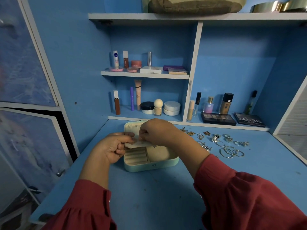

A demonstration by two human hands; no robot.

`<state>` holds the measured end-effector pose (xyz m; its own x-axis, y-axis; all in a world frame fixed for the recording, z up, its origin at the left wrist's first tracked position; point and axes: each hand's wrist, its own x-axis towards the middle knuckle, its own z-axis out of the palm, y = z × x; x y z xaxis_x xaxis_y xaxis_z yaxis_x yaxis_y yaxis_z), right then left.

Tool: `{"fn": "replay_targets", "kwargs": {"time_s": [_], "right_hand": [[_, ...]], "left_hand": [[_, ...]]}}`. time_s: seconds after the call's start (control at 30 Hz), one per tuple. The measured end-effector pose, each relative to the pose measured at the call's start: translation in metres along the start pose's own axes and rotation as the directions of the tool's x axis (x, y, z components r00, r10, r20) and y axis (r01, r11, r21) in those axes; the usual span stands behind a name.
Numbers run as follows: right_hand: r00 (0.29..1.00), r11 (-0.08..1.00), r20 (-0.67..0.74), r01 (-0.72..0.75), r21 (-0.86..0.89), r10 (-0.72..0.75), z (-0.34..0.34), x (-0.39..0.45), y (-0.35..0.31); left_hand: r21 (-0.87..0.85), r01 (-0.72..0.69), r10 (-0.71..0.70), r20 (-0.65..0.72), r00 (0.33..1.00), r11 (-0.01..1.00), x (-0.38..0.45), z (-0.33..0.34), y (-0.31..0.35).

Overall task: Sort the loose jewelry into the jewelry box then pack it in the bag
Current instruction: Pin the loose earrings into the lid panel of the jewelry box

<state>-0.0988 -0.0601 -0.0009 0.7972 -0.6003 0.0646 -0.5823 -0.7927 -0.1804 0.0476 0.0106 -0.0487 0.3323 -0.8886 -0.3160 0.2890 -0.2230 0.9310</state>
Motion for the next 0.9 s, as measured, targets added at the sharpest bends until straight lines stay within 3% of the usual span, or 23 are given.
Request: {"fn": "replay_targets", "kwargs": {"time_s": [0.13,0.33,0.9], "right_hand": [[1.000,0.989,0.024,-0.005,0.149,0.002,-0.006,0.000,0.006],[1.000,0.995,-0.009,0.003,0.102,-0.002,-0.003,0.003,0.004],[0.994,1.000,0.109,-0.023,0.016,0.021,-0.007,0.010,-0.001]], "left_hand": [[0.005,0.003,-0.003,0.005,1.000,1.000,-0.002,0.001,0.001],[-0.007,0.005,-0.005,-0.004,1.000,1.000,-0.002,0.001,0.001],[-0.041,0.014,-0.013,0.015,1.000,0.999,0.003,-0.002,-0.001]]}}
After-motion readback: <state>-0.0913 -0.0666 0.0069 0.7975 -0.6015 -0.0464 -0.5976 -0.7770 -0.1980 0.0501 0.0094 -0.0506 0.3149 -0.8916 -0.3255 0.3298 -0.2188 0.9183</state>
